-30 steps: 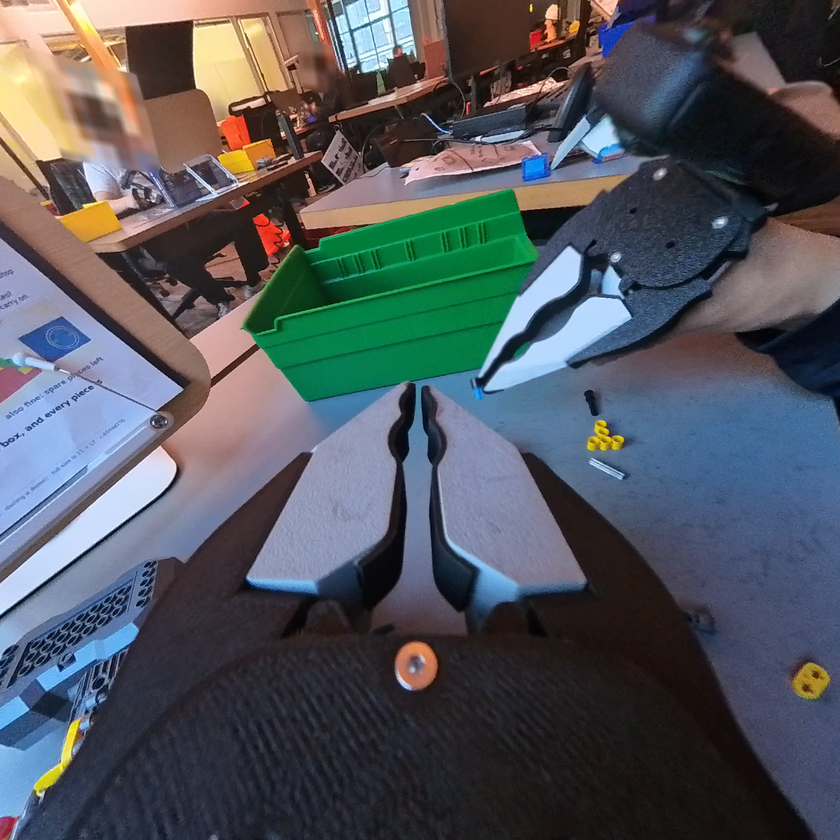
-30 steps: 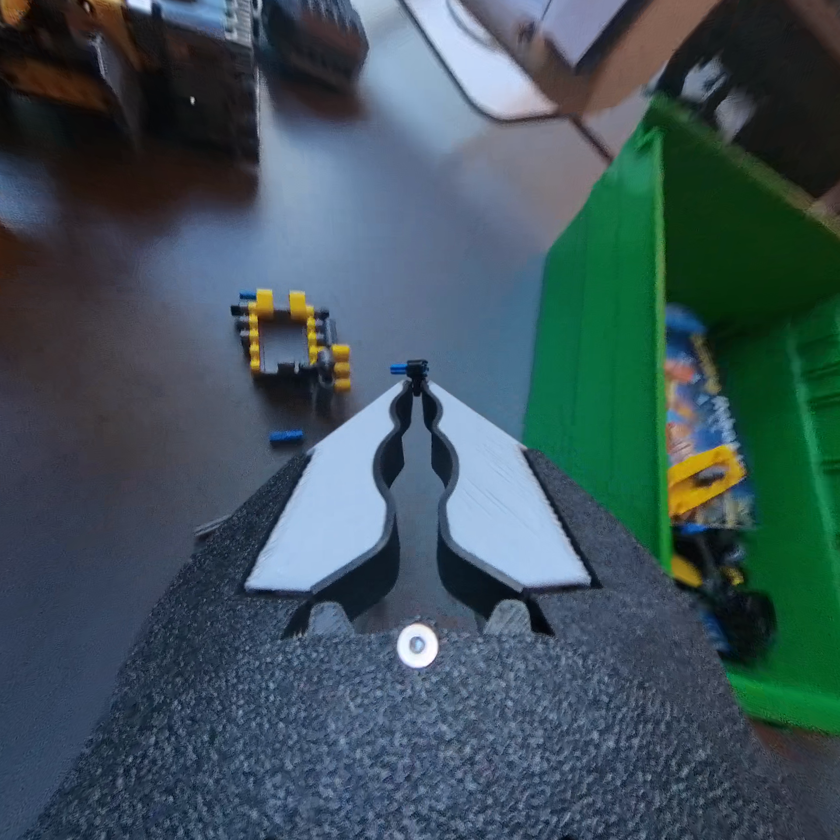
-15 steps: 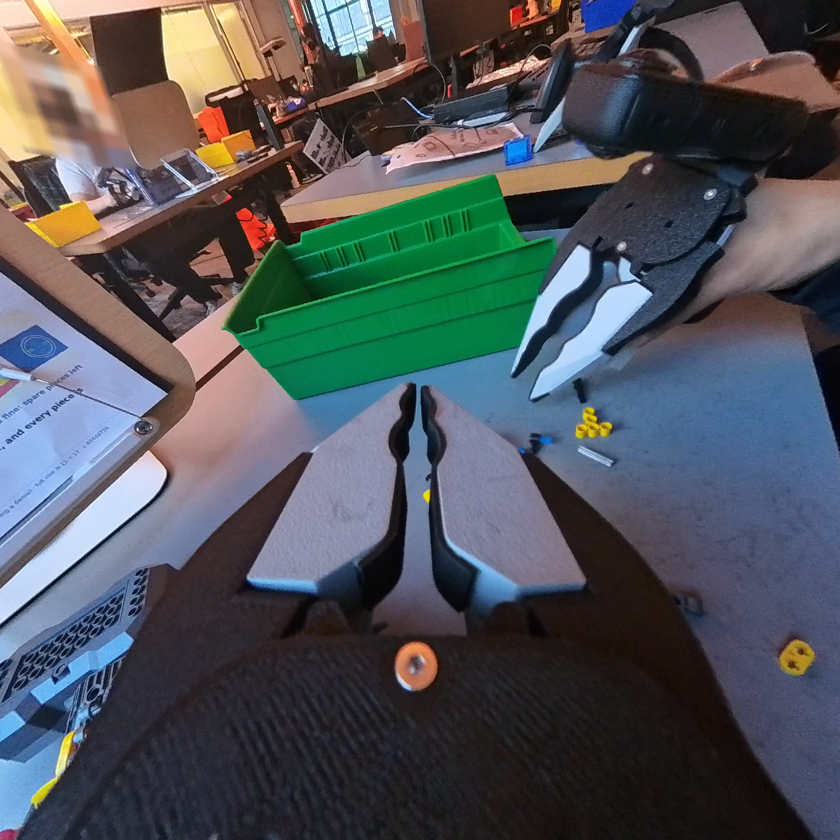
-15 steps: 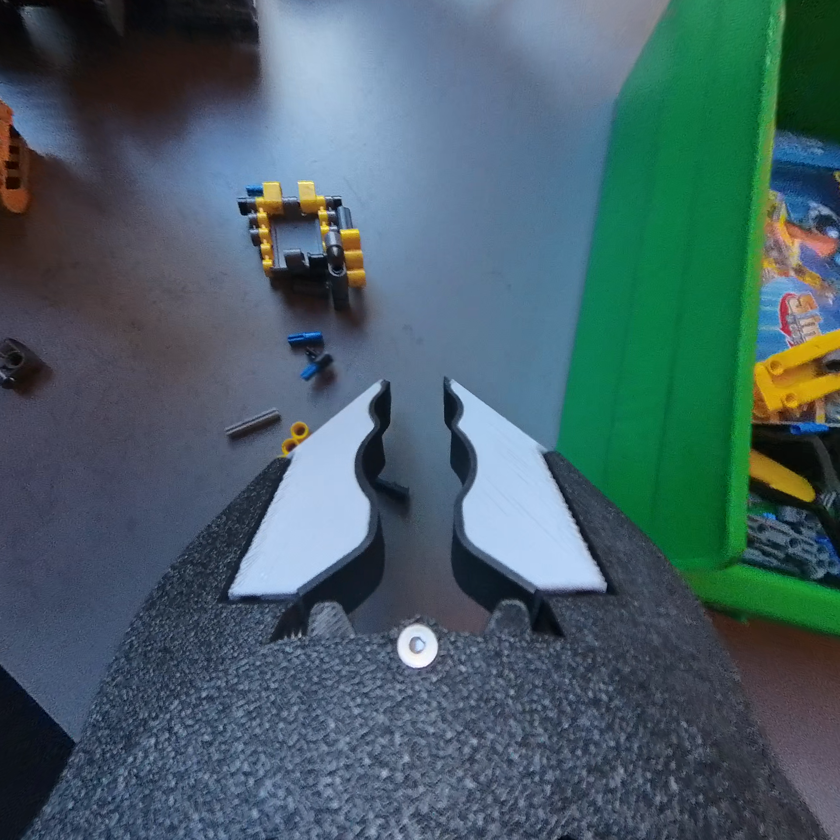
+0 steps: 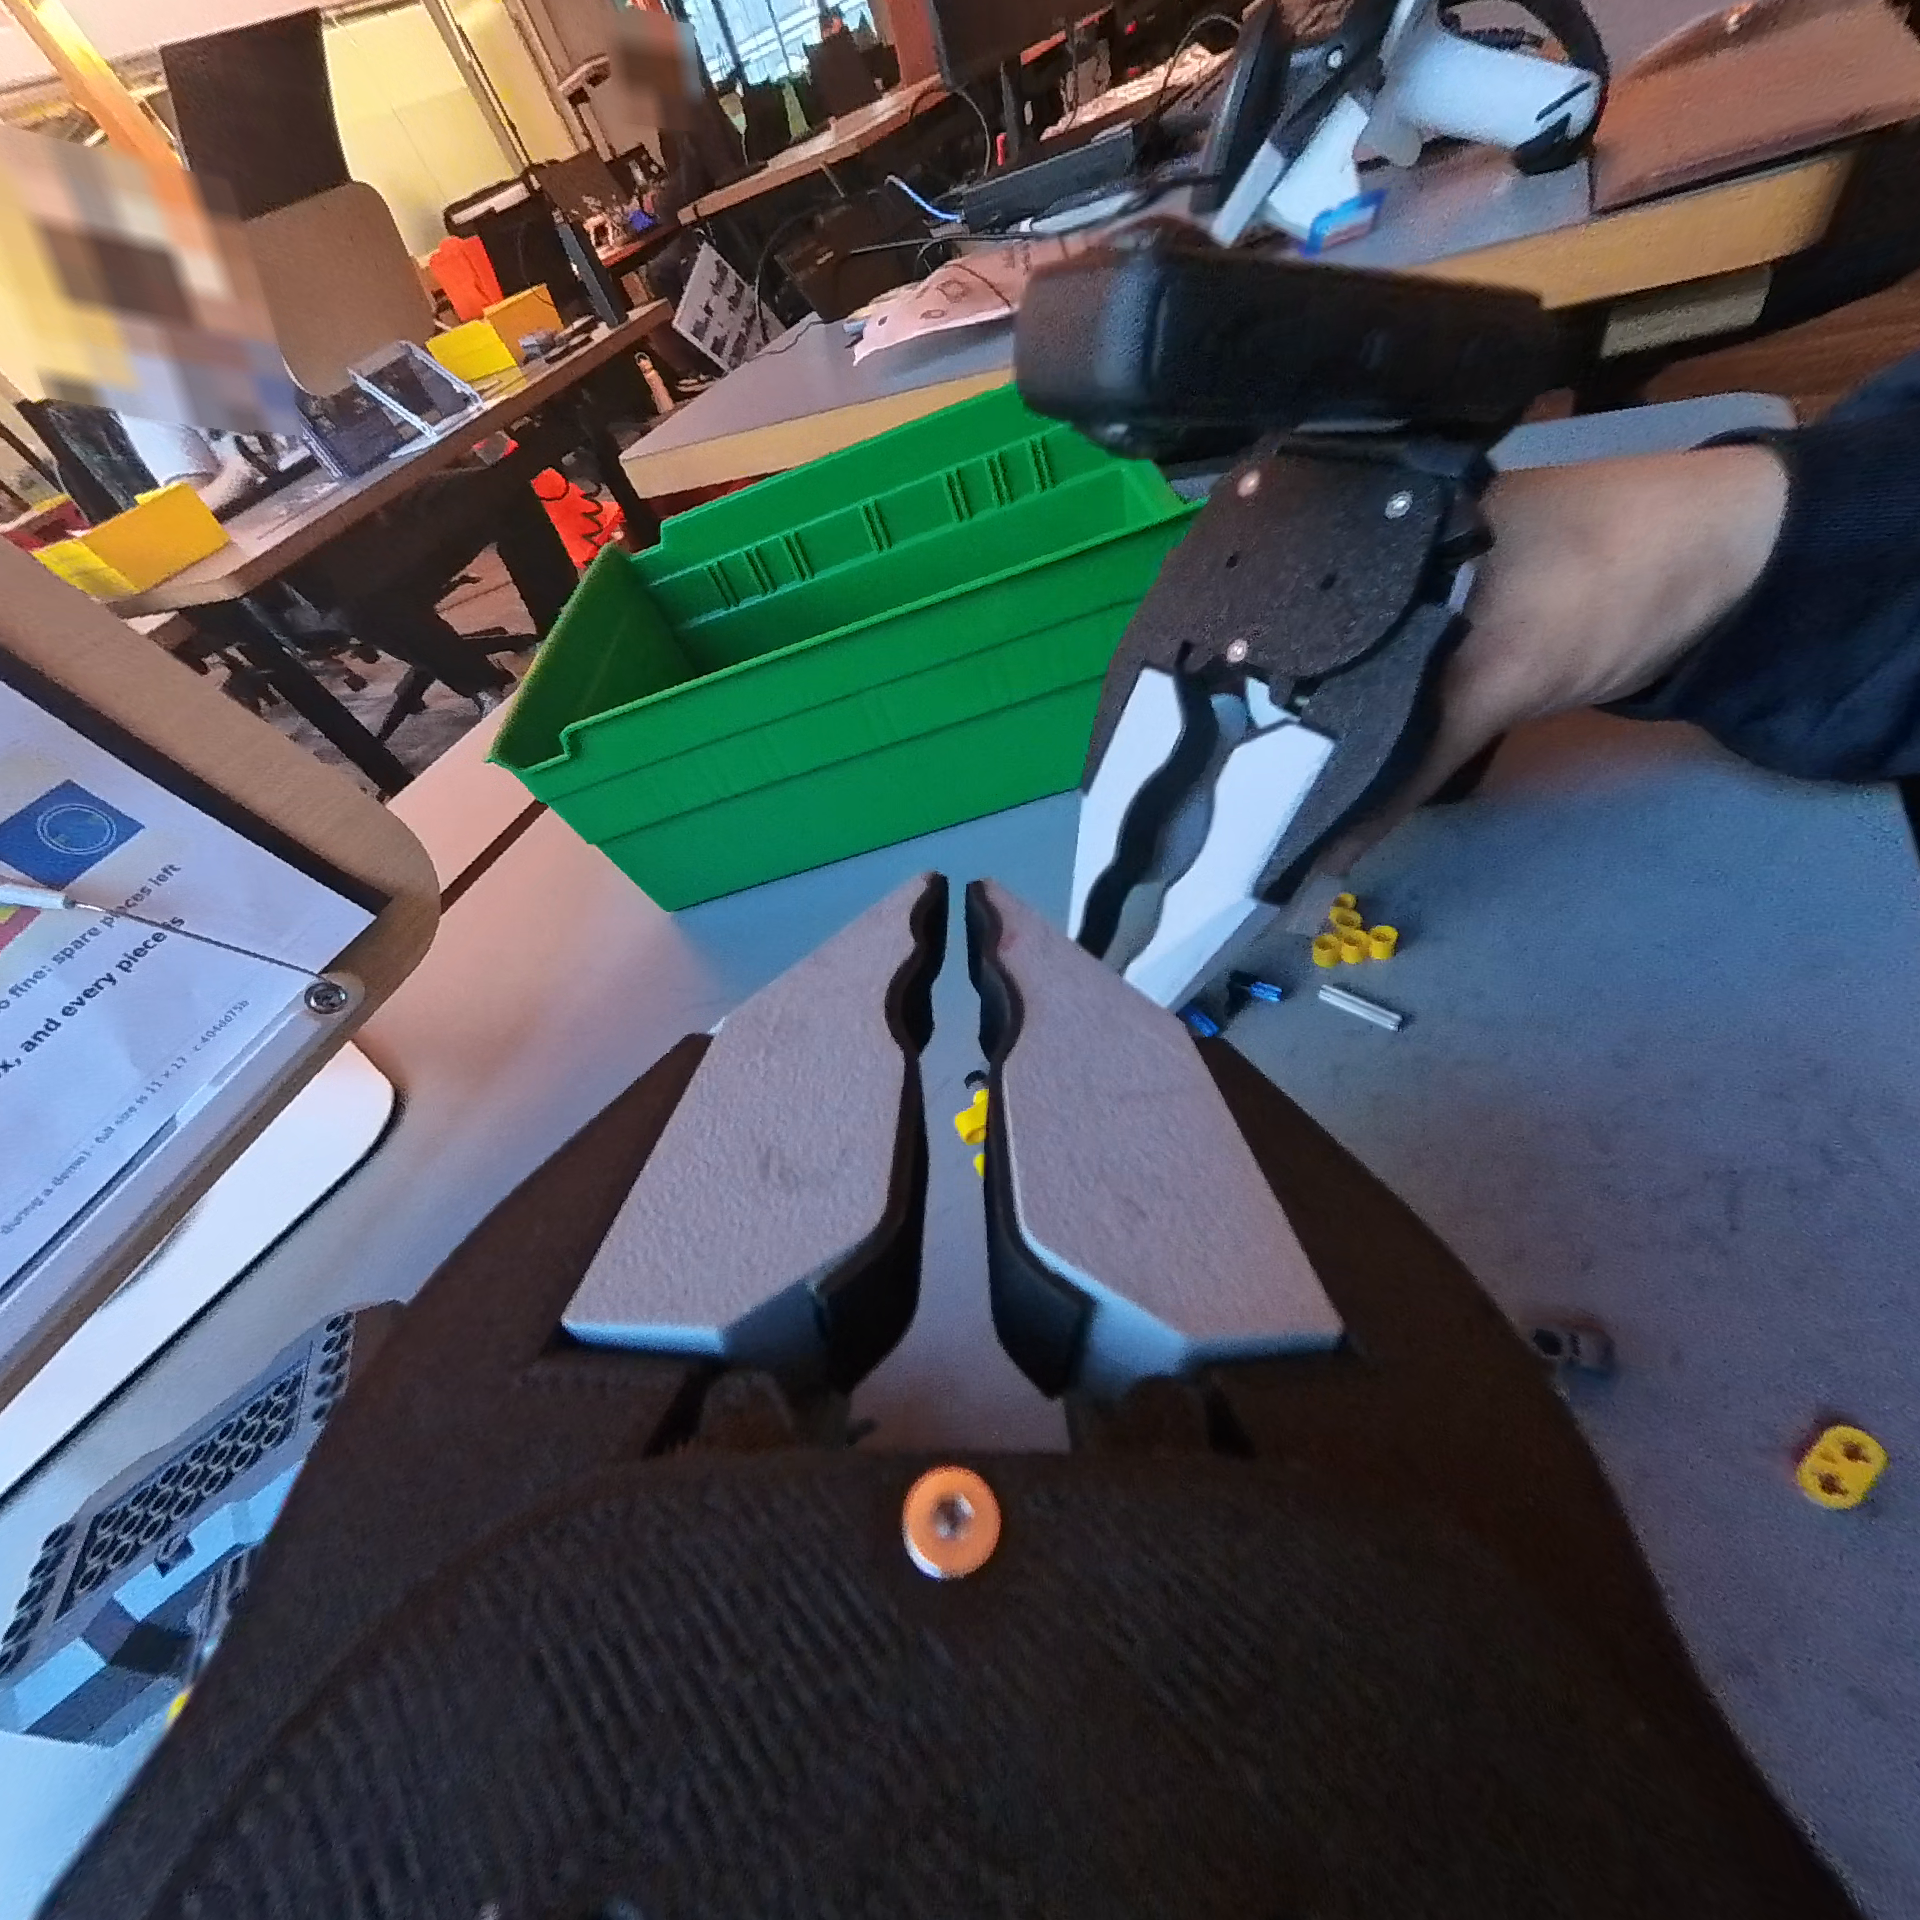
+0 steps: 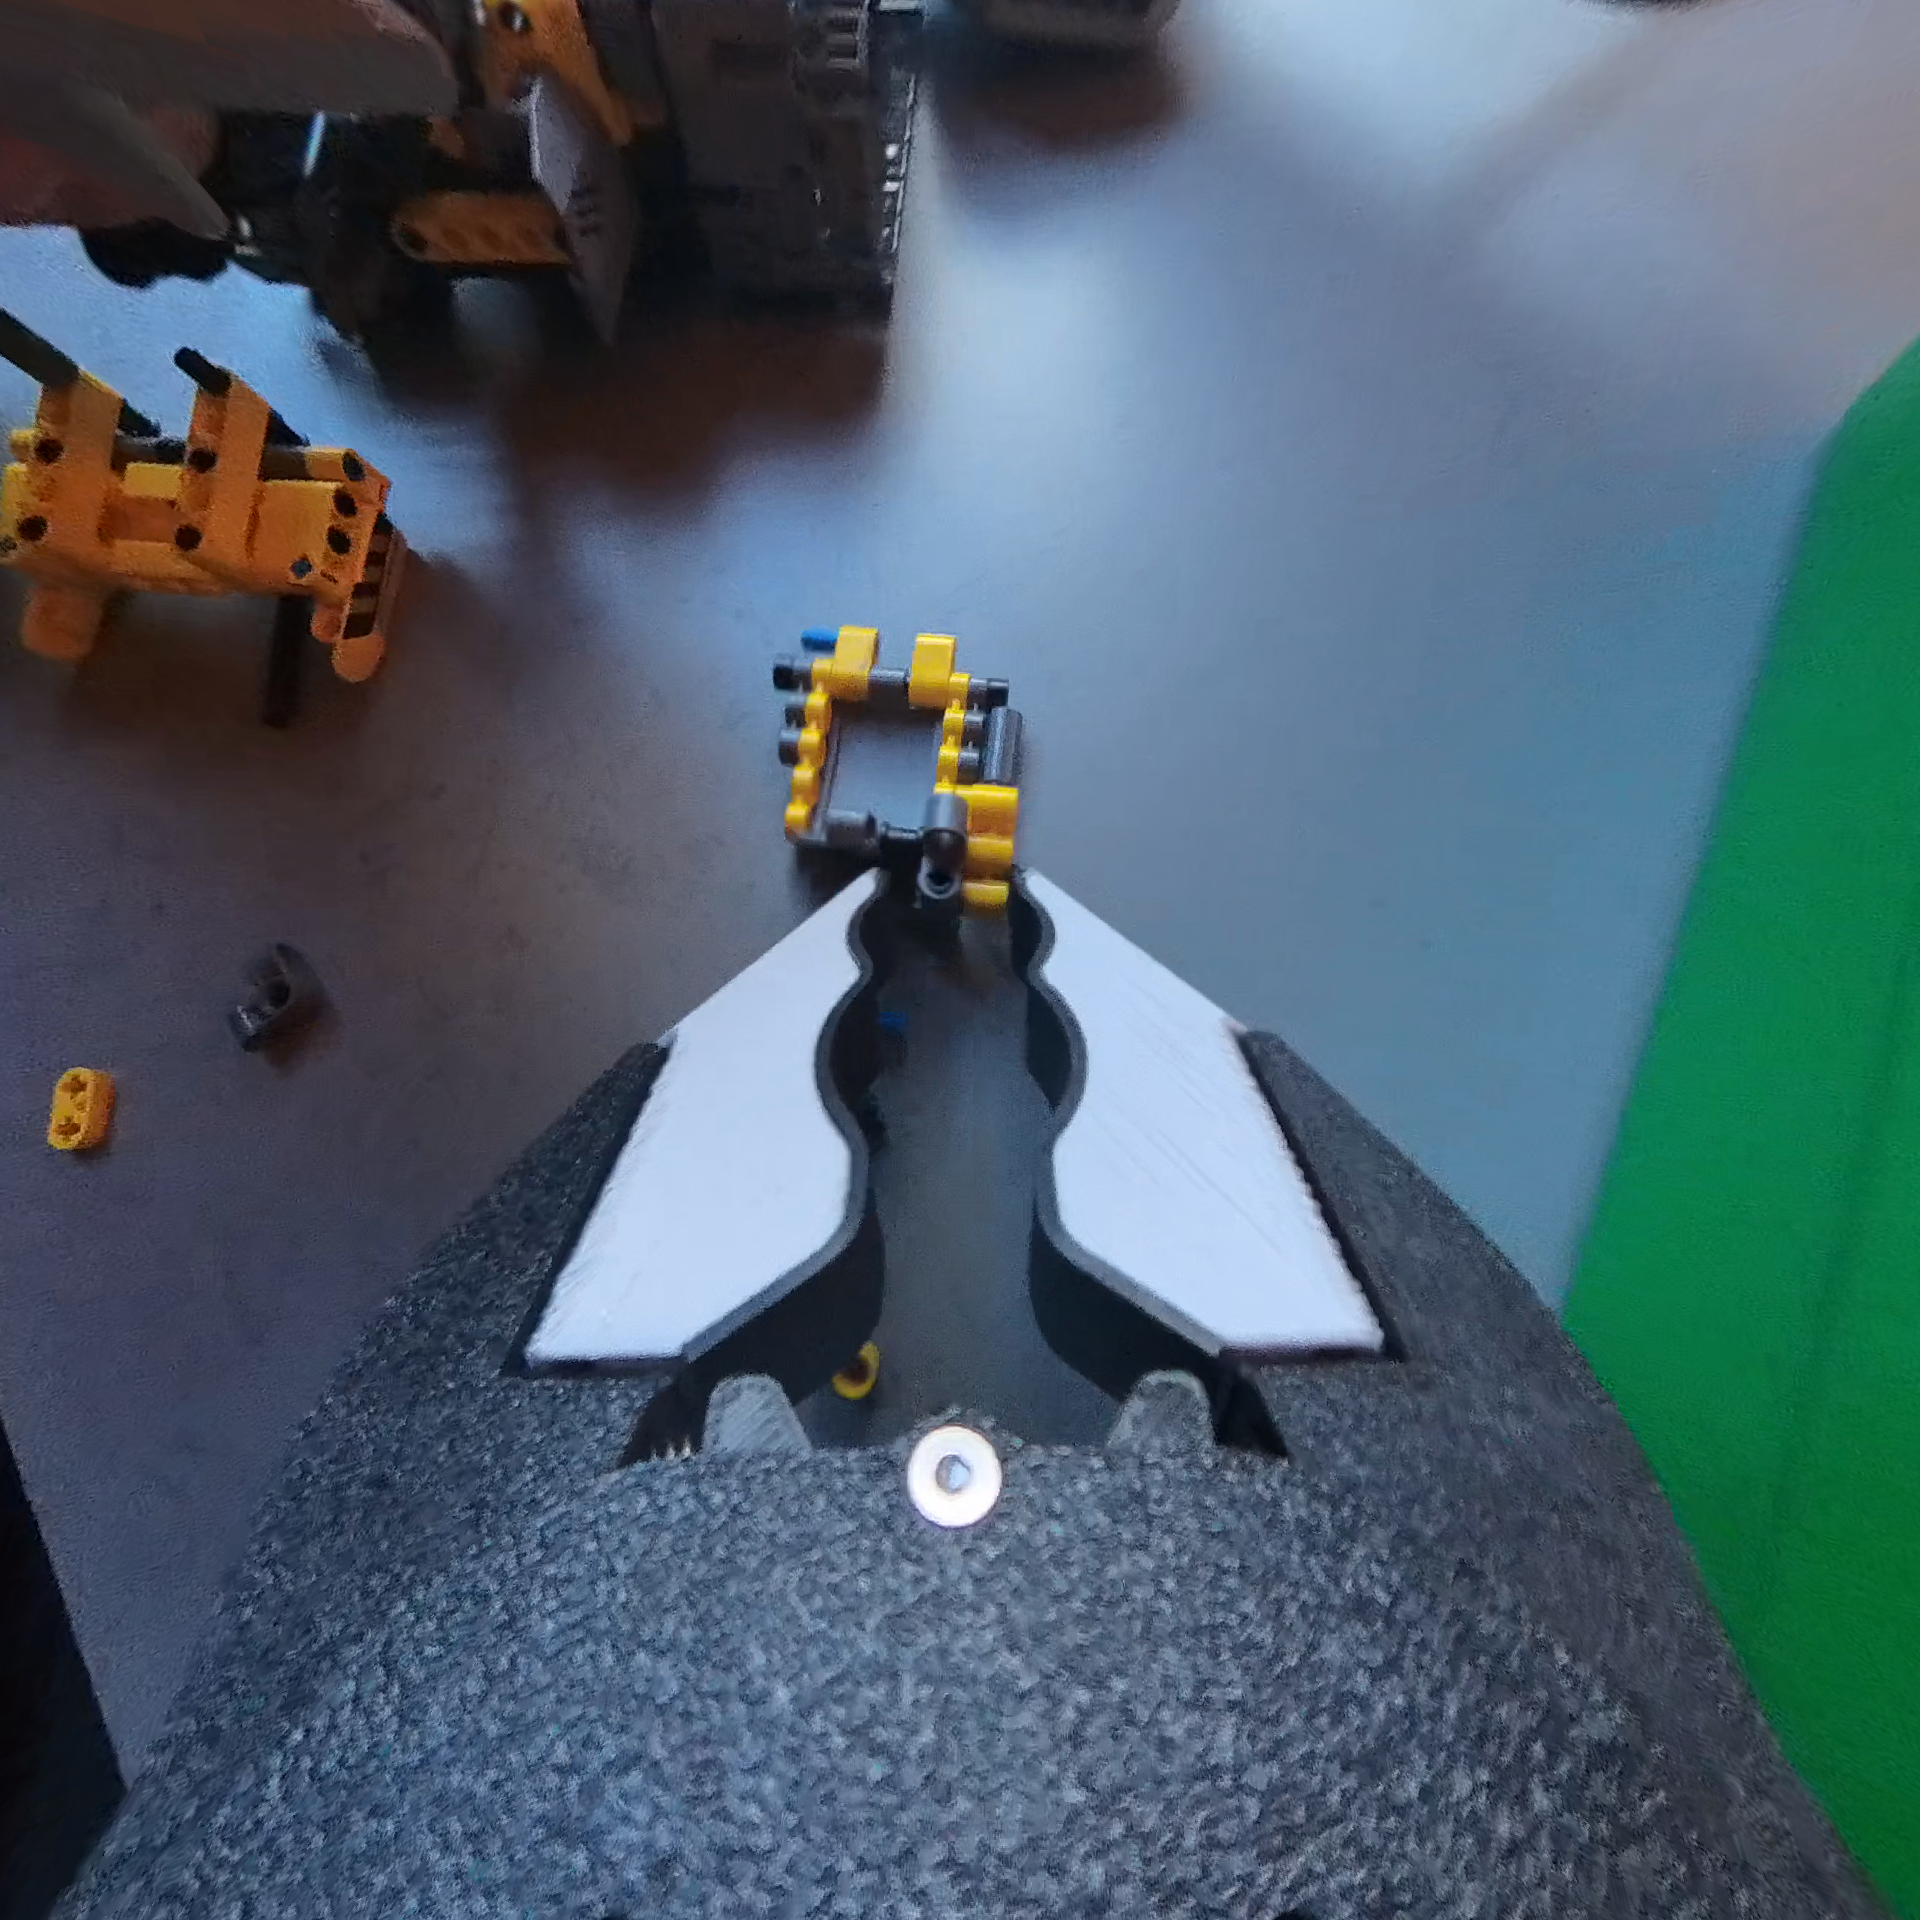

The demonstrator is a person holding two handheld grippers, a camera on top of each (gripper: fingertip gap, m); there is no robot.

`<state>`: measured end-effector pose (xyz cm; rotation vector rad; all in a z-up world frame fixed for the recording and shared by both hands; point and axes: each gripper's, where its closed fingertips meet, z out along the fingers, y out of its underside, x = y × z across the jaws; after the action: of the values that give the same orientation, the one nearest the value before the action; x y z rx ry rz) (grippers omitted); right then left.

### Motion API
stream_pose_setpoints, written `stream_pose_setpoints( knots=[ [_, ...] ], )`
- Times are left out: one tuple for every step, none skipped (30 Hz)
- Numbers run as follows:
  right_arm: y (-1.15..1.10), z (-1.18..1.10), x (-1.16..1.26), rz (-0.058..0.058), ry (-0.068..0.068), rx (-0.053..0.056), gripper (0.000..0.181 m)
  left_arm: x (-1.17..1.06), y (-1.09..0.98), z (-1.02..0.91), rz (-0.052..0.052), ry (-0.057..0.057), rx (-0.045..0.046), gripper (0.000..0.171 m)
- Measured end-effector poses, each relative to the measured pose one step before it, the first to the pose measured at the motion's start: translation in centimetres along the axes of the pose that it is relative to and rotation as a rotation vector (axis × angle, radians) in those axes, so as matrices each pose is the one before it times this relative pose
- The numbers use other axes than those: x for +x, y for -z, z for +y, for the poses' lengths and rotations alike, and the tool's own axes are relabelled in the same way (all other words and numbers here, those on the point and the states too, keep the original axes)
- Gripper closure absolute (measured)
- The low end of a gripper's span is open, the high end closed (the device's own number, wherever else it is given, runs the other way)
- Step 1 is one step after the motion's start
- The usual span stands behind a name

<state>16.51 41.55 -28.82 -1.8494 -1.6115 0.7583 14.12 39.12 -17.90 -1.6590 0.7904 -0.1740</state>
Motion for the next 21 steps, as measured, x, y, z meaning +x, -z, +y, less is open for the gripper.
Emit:
stream_pose_setpoints(
  knots=[
    [-0.258, -0.122, -0.097, -0.0127, 0.0071, 0.004, 0.166, 0.073, -0.009, -0.031, 0.0008, -0.0031, 0.00004, 0.171],
    [-0.155, -0.269, -0.103, -0.0114, 0.0131, 0.0116, 0.168, 0.098, -0.017, -0.009, 0.0038, 0.0008, 0.00019, 0.17],
    [-0.145, -0.189, -0.047, -0.0068, 0.017, 0.0013, 0.168, 0.13, -0.045, 0.056, 0.0067, 0.0024, -0.00266, 0.17],
    [-0.14, -0.157, -0.008, -0.0044, 0.0189, -0.0039, 0.168, 0.089, -0.082, 0.149, 0.0054, 0.0022, -0.00618, 0.169],
    [-0.162, -0.231, 0.009, -0.0065, 0.0139, -0.0011, 0.168, 0.076, -0.126, 0.214, 0.0045, 0.0004, -0.00864, 0.168],
    [-0.212, -0.29, 0.066, -0.0059, 0.0031, 0.0018, 0.168, 0.092, -0.148, 0.258, 0.0049, 0.0003, -0.01063, 0.168],
    [-0.224, -0.087, 0.096, -0.0063, -0.0051, -0.009, 0.168, 0.133, -0.158, 0.236, 0.0058, 0.0015, -0.00974, 0.168],
    [-0.122, 0.341, 0.025, -0.0081, -0.0037, -0.0357, 0.168, 0.16, -0.145, 0.211, 0.0071, 0.0014, -0.00763, 0.168],
    [0.204, 0.529, 0.178, 0.0064, 0.003, -0.0461, 0.166, 0.131, -0.113, 0.133, 0.0042, -0.0002, -0.00543, 0.167],
    [0.561, 0.46, 0.338, 0.0236, 0.0003, -0.0329, 0.16, 0.1, -0.056, 0.066, 0.0024, -0.0048, -0.00354, 0.167],
    [0.859, 0.316, 0.129, 0.0171, 0.0012, -0.0076, 0.158, -0.007, 0.027, -0.022, -0.0033, -0.0074, -0.00085, 0.168],
    [1.006, 0.211, -0.225, -0.0027, 0.0033, 0.0124, 0.159, -0.121, 0.098, -0.098, -0.0081, -0.0091, 0.00114, 0.168],
    [0.973, 0.144, -0.496, -0.0178, 0.0006, 0.0209, 0.159, -0.194, 0.162, -0.145, -0.0104, -0.0083, 0.00269, 0.168],
    [0.776, 0.27, -0.771, -0.0338, 0.0007, 0.0136, 0.155, -0.201, 0.187, -0.248, -0.0091, -0.0026, 0.00946, 0.168],
    [0.481, 0.559, -0.82, -0.0356, 0.004, -0.0077, 0.152, -0.137, 0.187, -0.302, -0.0036, 0.0052, 0.01404, 0.169],
    [0.185, 0.698, -0.369, -0.0082, 0.0102, -0.0233, 0.152, -0.084, 0.122, -0.224, 0.0007, 0.0105, 0.01133, 0.169],
    [-0.044, 0.615, 0.095, 0.0196, 0.0155, -0.0223, 0.152, -0.001, 0.049, -0.106, 0.0051, 0.0108, 0.00514, 0.169],
    [-0.203, 0.487, 0.066, 0.0131, 0.0148, -0.0207, 0.153, 0.023, -0.005, 0.006, 0.0039, 0.0076, 0.00072, 0.169],
    [-0.293, 0.23, -0.108, -0.0025, 0.0062, -0.0122, 0.155, 0.036, -0.056, 0.059, 0.0017, 0.0024, -0.00079, 0.169],
    [-0.3, -0.013, -0.19, -0.0123, -0.0002, -0.0022, 0.158, 0.033, -0.084, 0.127, 0.0004, -0.0019, -0.00381, 0.169],
    [-0.294, -0.024, -0.14, -0.0126, -0.0014, -0.0024, 0.162, 0.057, -0.093, 0.176, 0.0, -0.0048, -0.00777, 0.169]
  ],
)
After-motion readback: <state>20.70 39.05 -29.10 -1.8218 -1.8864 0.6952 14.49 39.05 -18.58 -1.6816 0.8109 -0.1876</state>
